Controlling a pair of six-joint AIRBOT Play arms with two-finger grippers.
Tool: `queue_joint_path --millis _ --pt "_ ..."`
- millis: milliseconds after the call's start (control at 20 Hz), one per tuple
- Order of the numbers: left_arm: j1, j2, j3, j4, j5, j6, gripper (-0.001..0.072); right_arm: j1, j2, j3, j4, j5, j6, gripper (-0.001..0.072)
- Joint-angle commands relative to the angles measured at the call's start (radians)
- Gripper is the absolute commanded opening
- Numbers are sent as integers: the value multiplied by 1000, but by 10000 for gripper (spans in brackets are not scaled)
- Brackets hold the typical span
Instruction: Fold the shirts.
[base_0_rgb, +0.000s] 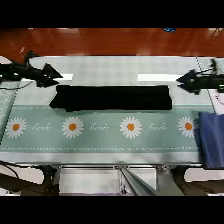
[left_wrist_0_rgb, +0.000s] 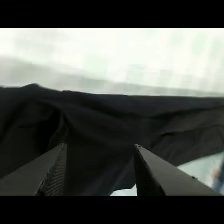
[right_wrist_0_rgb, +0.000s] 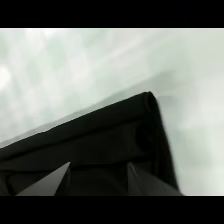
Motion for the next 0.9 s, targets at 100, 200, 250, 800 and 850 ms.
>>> queue_joint_path --millis 100,200,250,800,850 --pt "46 365 -119 170 158 -15 508 -249 212 -1 -227 97 16 413" --pt "1 504 -257 170 245 -5 508 -278 246 -107 -230 58 13 414" --pt "-37 564 -333 171 269 -5 508 -274 249 -171 -223 28 12 414" --pt "-253 637 -565 167 331 -10 508 -21 -36 -308 69 -175 -37 418" --pt "-253 637 -565 167 331 -10 508 3 -65 -290 77 -173 -37 418"
